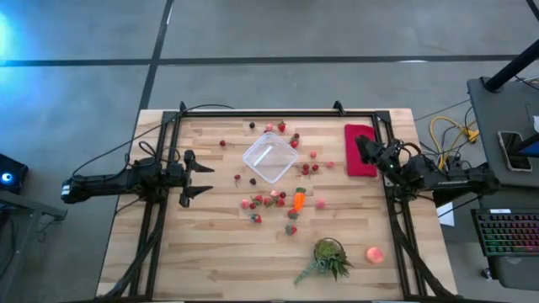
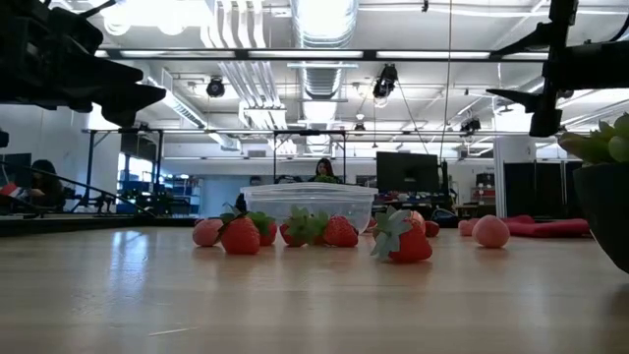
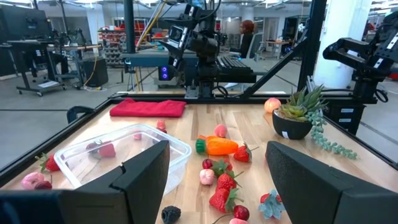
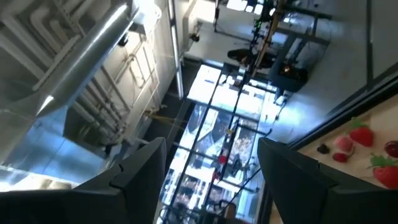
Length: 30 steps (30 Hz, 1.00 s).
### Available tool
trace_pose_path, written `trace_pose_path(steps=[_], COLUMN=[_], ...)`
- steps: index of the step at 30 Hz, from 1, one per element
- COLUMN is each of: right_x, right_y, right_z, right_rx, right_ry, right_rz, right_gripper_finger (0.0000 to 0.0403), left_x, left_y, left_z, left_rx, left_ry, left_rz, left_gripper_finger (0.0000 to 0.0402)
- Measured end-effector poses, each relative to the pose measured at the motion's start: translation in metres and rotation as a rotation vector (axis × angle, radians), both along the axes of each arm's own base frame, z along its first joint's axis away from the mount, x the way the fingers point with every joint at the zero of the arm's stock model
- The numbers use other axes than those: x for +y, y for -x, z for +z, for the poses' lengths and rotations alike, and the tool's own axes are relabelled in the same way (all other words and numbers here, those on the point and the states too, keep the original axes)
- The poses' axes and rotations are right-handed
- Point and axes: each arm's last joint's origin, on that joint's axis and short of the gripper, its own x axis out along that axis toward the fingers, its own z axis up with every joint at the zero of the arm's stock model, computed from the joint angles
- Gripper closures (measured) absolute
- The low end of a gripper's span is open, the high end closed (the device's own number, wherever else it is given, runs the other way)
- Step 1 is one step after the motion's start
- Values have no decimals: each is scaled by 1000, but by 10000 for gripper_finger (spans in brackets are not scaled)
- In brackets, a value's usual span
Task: Pick and placing Produce into tupperware
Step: Put the pink apricot into the transparent container
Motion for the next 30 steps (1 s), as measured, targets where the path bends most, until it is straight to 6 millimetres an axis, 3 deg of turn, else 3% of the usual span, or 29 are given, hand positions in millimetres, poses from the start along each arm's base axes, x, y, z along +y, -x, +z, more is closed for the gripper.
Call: trace_pose_path(steps=[5,10,19,30], right_x=[-2,-2,-2,4], right_y=[2,2,1,-4], right_z=[0,0,-1,8], right_rx=[17,84,55,121], right_ry=[-10,49,10,212], right_rz=[-105,-124,-116,103], right_gripper_finger=[156,158,163,172], left_x=[0,0,0,0], left_y=[0,0,0,0], left_z=[0,0,0,0], left_rx=[0,0,0,0], left_ry=[0,0,0,0], left_rz=[0,0,0,0], left_gripper_finger=[146,146,146,146])
